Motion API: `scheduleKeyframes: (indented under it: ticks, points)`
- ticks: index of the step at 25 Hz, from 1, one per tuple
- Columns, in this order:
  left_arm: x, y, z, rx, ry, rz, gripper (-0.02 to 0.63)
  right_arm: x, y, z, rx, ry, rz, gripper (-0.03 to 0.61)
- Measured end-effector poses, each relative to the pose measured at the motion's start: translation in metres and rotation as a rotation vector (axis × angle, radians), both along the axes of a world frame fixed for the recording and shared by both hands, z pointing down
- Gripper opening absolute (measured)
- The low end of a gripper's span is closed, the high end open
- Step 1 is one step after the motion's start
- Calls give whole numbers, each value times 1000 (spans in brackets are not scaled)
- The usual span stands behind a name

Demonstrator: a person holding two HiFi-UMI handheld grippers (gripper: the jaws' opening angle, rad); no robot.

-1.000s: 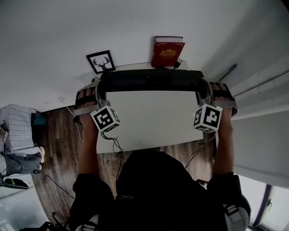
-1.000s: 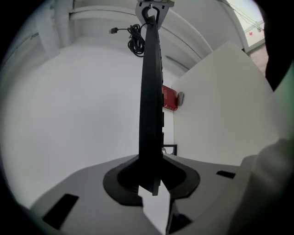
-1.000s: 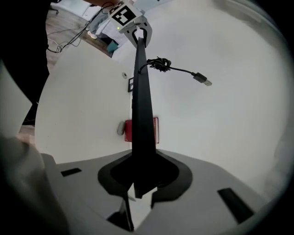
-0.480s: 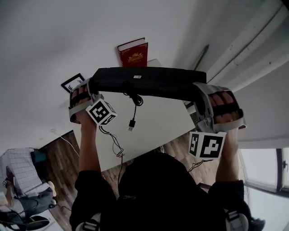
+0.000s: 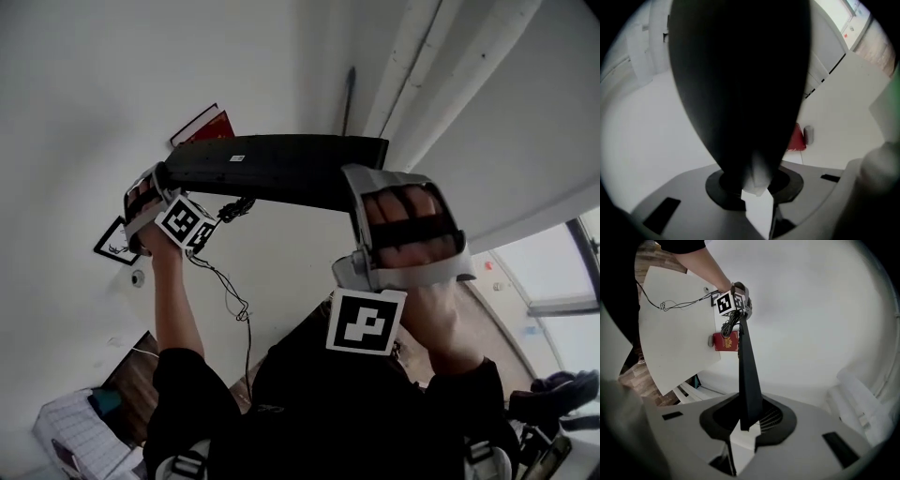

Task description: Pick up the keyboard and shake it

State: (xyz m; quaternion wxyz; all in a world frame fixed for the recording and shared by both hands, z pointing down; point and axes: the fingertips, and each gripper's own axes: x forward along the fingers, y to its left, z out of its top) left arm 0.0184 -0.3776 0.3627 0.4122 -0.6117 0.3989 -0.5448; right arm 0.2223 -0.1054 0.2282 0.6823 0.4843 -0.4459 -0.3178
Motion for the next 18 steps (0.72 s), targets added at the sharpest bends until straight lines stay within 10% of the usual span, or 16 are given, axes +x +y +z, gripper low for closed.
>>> scheduleKeyframes:
  ticks: [18]
  points:
    - [-37,43,-35,132,-88,-20,92,70,-77,52,-4,-41,-30,89]
